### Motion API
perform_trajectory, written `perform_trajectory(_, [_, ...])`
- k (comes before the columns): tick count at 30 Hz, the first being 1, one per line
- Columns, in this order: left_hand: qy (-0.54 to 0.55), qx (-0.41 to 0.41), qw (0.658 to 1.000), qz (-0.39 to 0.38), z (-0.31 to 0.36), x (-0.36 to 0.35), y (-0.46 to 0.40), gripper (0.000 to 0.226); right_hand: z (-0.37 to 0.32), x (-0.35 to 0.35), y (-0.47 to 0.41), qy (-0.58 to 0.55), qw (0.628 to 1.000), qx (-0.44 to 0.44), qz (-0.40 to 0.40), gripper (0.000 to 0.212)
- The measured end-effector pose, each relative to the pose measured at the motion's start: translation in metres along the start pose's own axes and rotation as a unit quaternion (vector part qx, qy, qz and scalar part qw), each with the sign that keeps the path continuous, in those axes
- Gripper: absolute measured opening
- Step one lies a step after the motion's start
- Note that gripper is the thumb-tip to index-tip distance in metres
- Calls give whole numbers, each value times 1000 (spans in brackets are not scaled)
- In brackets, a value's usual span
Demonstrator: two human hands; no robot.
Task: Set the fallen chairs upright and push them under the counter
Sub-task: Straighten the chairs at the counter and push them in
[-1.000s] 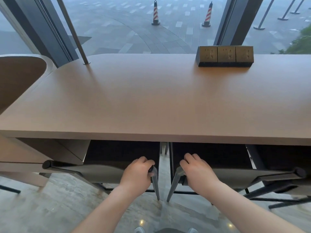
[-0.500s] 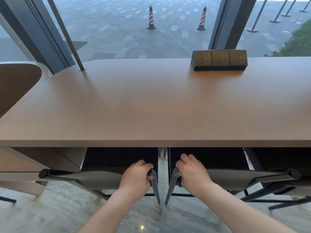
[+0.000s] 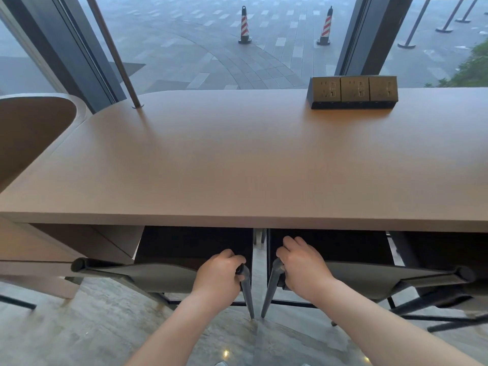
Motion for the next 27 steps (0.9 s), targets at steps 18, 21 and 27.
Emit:
perform_trajectory(18, [23,11,1000,17,0,1,-1,35,3,-3,0,-7,1000,0,-5,23])
perform_trajectory(21, [33,17,999,20,1,2,-3,34,3,-2,1,-7,1000,-1,-2,23])
perform_trajectory(27, [36,12,999,24,3,4,-3,34,4,-2,0,-12,1000,-1,-4,21])
Point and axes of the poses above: each hand's wrist, its own y-axis away from the middle knuckle, its own x-axis out of the back of the hand, z = x × y, the point moved 9 cm from there along -y, towards the middle knuckle, and after that the axes turned 9 degrees about x, right-handed, at the moved point
